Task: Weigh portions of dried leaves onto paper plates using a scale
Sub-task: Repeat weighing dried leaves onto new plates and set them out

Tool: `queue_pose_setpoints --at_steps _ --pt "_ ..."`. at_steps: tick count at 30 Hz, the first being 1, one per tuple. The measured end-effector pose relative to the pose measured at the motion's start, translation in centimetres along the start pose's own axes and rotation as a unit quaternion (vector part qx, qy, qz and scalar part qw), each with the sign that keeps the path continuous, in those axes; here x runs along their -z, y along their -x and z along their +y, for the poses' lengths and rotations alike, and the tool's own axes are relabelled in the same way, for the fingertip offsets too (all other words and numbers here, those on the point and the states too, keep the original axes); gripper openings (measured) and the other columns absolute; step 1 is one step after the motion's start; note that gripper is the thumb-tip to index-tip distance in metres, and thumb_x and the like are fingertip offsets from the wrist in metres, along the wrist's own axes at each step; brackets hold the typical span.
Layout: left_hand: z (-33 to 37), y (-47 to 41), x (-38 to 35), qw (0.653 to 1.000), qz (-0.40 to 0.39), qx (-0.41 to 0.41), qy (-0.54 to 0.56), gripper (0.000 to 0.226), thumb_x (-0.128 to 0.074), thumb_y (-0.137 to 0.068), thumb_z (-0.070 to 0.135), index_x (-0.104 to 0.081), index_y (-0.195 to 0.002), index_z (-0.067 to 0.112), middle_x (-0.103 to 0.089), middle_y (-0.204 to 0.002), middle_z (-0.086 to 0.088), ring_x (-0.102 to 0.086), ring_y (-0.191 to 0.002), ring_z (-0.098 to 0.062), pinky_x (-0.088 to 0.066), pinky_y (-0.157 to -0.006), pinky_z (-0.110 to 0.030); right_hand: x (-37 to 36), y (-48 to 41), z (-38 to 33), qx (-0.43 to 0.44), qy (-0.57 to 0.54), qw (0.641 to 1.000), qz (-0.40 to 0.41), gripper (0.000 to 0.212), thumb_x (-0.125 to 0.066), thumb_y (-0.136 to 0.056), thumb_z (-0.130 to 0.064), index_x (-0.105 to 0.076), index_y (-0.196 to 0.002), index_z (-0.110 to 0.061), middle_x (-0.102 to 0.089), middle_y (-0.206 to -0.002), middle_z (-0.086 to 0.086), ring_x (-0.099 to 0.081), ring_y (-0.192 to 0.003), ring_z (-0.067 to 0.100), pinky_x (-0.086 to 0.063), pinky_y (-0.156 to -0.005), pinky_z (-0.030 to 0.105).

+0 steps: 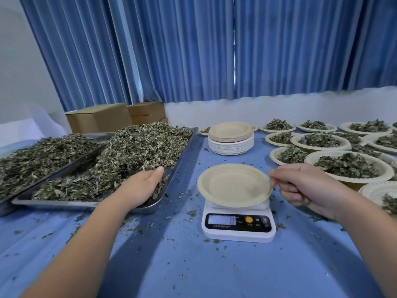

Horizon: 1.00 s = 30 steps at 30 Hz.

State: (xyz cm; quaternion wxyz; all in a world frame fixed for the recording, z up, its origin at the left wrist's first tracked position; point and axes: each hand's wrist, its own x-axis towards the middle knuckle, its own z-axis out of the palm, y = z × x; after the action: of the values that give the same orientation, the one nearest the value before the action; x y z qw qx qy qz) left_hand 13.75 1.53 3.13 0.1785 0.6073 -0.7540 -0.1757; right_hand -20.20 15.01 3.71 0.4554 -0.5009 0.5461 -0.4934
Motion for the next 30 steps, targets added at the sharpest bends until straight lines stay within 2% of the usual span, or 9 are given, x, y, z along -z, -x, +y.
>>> queue_pose_setpoints --at_steps 2,4,8,11,13,18,21,24,30 --pt "0.3 0.2 0.0 0.996 -0.06 -0.009 -0.072 0.075 -0.014 -0.09 0.071 -0.041 -0.146 0.029 -0.037 -0.154 0.001 -0.035 -0.14 -0.022 -0.024 -0.113 -0.036 -0.1 0.0 0.0 -0.001 0.002 1.0 0.003 0.034 -0.057 -0.094 -0.02 -0.064 -0.061 -0.012 -0.026 -0.049 -0.001 -0.022 -0.04 0.012 -0.018 -0.037 0.015" --pt "0.7 0.4 0.3 0.993 -0.071 -0.019 -0.093 0.079 -0.014 -0.088 0.073 -0.051 -0.139 0.025 -0.048 -0.146 -0.001 -0.047 -0.127 -0.02 -0.031 -0.106 -0.033 0.0 0.0 0.0 0.001 0.003 1.0 0.005 0.035 -0.056 -0.094 -0.02 -0.065 -0.061 -0.012 -0.027 -0.048 -0.001 -0.023 -0.039 0.012 -0.018 -0.037 0.015" --pt "0.7 0.8 2.1 0.997 -0.034 -0.022 -0.058 0.081 -0.013 -0.072 0.08 -0.071 -0.091 0.027 -0.07 -0.098 0.001 -0.063 -0.085 -0.014 -0.041 -0.072 -0.026 0.1 0.0 0.0 0.003 0.008 1.0 0.008 0.035 -0.056 -0.095 -0.019 -0.065 -0.062 -0.011 -0.028 -0.049 -0.001 -0.024 -0.039 0.012 -0.018 -0.037 0.016" --pt "0.5 1.5 2.6 0.995 -0.04 -0.022 -0.083 0.078 -0.012 -0.082 0.076 -0.065 -0.119 0.032 -0.059 -0.133 -0.002 -0.055 -0.118 -0.02 -0.038 -0.098 -0.035 0.0 0.0 0.1 -0.002 0.017 1.0 0.016 0.034 -0.056 -0.094 -0.019 -0.065 -0.063 -0.011 -0.028 -0.05 0.0 -0.024 -0.04 0.013 -0.017 -0.038 0.017" --pt "0.6 2.0 2.4 0.988 -0.086 -0.031 -0.125 0.086 -0.008 -0.082 0.077 -0.043 -0.145 0.03 -0.038 -0.153 0.003 -0.037 -0.139 -0.02 -0.025 -0.114 -0.038 -0.1 0.0 0.1 -0.004 0.021 1.0 0.018 0.033 -0.057 -0.094 -0.02 -0.065 -0.064 -0.01 -0.028 -0.051 0.001 -0.024 -0.04 0.012 -0.017 -0.038 0.016" --pt "1.1 3.4 1.2 0.976 -0.14 -0.064 -0.158 0.084 -0.012 -0.086 0.072 -0.031 -0.151 0.023 -0.034 -0.155 0.0 -0.035 -0.14 -0.02 -0.023 -0.115 -0.035 -0.2 0.0 0.1 -0.008 0.021 0.999 0.027 0.032 -0.057 -0.094 -0.018 -0.064 -0.065 -0.008 -0.03 -0.05 0.001 -0.024 -0.04 0.012 -0.017 -0.038 0.016" --pt "0.4 3.4 0.7 0.974 -0.11 -0.088 -0.179 0.064 -0.03 -0.093 0.066 -0.053 -0.13 0.018 -0.062 -0.121 0.0 -0.06 -0.105 -0.016 -0.046 -0.086 -0.03 -0.3 0.0 0.1 -0.008 0.022 0.999 0.03 0.031 -0.057 -0.094 -0.018 -0.063 -0.065 -0.008 -0.031 -0.05 0.001 -0.025 -0.039 0.012 -0.016 -0.038 0.017" --pt "-0.2 3.6 0.3 0.979 -0.049 -0.115 -0.161 0.05 -0.037 -0.094 0.063 -0.058 -0.1 0.018 -0.061 -0.079 0.003 -0.054 -0.063 -0.005 -0.039 -0.056 -0.025 -0.4 0.0 0.1 -0.009 0.022 0.999 0.034 0.031 -0.057 -0.094 -0.018 -0.063 -0.066 -0.007 -0.032 -0.049 0.001 -0.025 -0.039 0.013 -0.016 -0.038 0.017" --pt "-0.8 2.7 0.7 0.992 0.014 -0.107 -0.067 0.038 -0.049 -0.091 0.06 -0.066 -0.086 0.026 -0.045 -0.036 0.008 -0.036 -0.032 -0.004 -0.022 -0.036 -0.016 -0.2 -0.2 0.3 0.0 0.014 0.999 0.046 0.031 -0.056 -0.095 -0.016 -0.063 -0.066 -0.006 -0.033 -0.048 0.002 -0.025 -0.037 0.013 -0.018 -0.037 0.016"
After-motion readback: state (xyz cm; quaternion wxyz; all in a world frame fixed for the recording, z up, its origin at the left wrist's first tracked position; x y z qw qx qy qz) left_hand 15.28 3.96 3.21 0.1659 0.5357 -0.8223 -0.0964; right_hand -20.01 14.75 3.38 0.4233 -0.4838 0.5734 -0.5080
